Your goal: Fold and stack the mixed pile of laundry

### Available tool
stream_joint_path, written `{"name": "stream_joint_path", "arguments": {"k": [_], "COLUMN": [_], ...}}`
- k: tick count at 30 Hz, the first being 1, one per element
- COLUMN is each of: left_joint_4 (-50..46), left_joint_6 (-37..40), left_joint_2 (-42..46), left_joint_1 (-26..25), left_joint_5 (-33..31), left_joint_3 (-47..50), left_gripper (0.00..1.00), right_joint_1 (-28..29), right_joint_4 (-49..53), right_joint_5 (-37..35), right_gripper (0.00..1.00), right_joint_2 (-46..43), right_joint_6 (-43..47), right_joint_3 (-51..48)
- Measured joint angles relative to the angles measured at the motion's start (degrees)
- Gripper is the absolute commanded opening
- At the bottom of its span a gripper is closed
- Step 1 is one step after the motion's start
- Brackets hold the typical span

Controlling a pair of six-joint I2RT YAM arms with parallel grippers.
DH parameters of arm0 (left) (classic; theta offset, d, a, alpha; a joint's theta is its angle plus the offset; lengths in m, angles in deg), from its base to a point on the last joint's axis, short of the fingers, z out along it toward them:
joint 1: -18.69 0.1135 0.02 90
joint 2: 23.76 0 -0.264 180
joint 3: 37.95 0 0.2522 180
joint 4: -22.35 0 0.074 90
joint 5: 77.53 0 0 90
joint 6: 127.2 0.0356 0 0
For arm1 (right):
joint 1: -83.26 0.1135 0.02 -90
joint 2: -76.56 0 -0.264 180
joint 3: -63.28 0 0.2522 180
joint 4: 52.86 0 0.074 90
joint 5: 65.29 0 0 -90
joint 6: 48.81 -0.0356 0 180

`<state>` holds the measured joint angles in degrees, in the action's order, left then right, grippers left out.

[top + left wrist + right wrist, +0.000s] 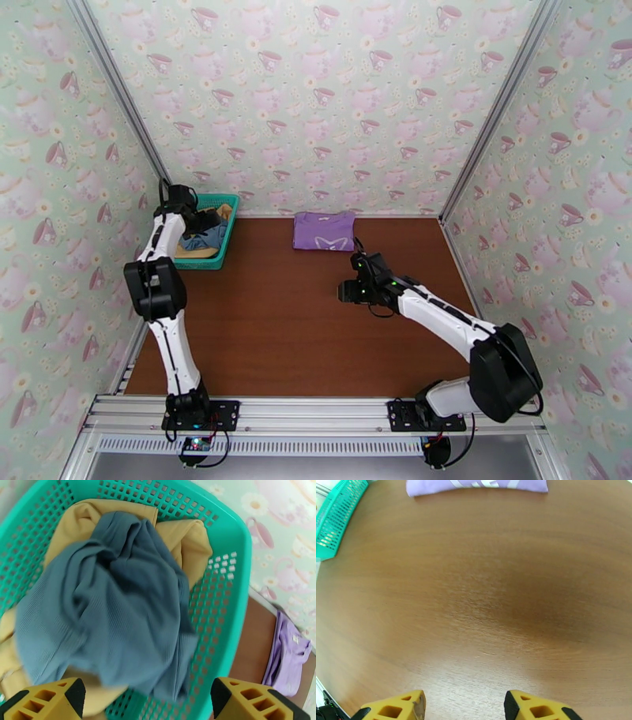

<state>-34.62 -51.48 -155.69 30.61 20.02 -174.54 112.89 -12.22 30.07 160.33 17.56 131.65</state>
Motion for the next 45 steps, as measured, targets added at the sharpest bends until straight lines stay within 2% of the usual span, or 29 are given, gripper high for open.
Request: {"name": "stream_joint_path", "arguments": {"k": [5, 7, 9, 14, 16, 19, 23, 28, 37, 40, 45], "left_joint_4": [-0.6, -1.2, -1.6, -1.7, -1.7, -1.3, -1.0, -0.2, 0.0, -1.5, -4.0], "left_joint_6": [-0.3, -0.3, -0.6, -0.6, -0.3, -0.3, 0.0, 0.6, -1.9, -3.2, -5.4], "left_joint_2": [-7.8, -9.7, -10.6, -10.8, -10.8, -10.5, -7.1, 4.5, 35.8, 45.4, 58.0], "left_joint_1": [0.0, 0.0, 0.0, 0.0, 0.0, 0.0, 0.0, 0.0, -1.8, -6.0, -18.6], "left_joint_5": [0.5, 0.5, 0.4, 0.5, 0.7, 0.7, 0.7, 0.1, 0.0, 0.0, -0.9], "left_joint_3": [-5.7, -7.3, -8.3, -8.9, -8.9, -8.6, -6.4, -1.6, 7.2, 12.1, 24.2], "left_gripper": [0.87, 0.82, 0.71, 0.25, 0.17, 0.14, 0.00, 0.00, 0.00, 0.00, 0.00], "right_joint_1": [0.0, 0.1, 0.2, 0.7, 0.9, 1.2, 1.7, 2.2, 2.3, 2.3, 2.3], "right_joint_4": [0.0, 0.0, 0.0, 0.0, 0.0, 0.2, 0.6, 0.6, 0.6, 1.2, 1.4], "right_joint_5": [0.0, 0.0, 0.0, 0.0, -0.1, -0.2, -0.2, -0.4, -0.7, -1.1, -1.7], "right_gripper": [0.57, 0.55, 0.54, 0.53, 0.52, 0.52, 0.52, 0.52, 0.53, 0.54, 0.55], "right_joint_2": [2.2, 3.0, 3.7, 4.0, 4.0, 4.0, 3.3, -0.4, -11.0, -15.7, -22.4], "right_joint_6": [-0.2, -0.3, -0.4, -0.7, -0.8, -0.8, -0.9, -1.7, -2.3, -2.3, -2.3], "right_joint_3": [0.1, 0.2, 0.2, 0.6, 0.8, 0.9, 0.9, 0.7, -2.4, -3.4, -6.8]}}
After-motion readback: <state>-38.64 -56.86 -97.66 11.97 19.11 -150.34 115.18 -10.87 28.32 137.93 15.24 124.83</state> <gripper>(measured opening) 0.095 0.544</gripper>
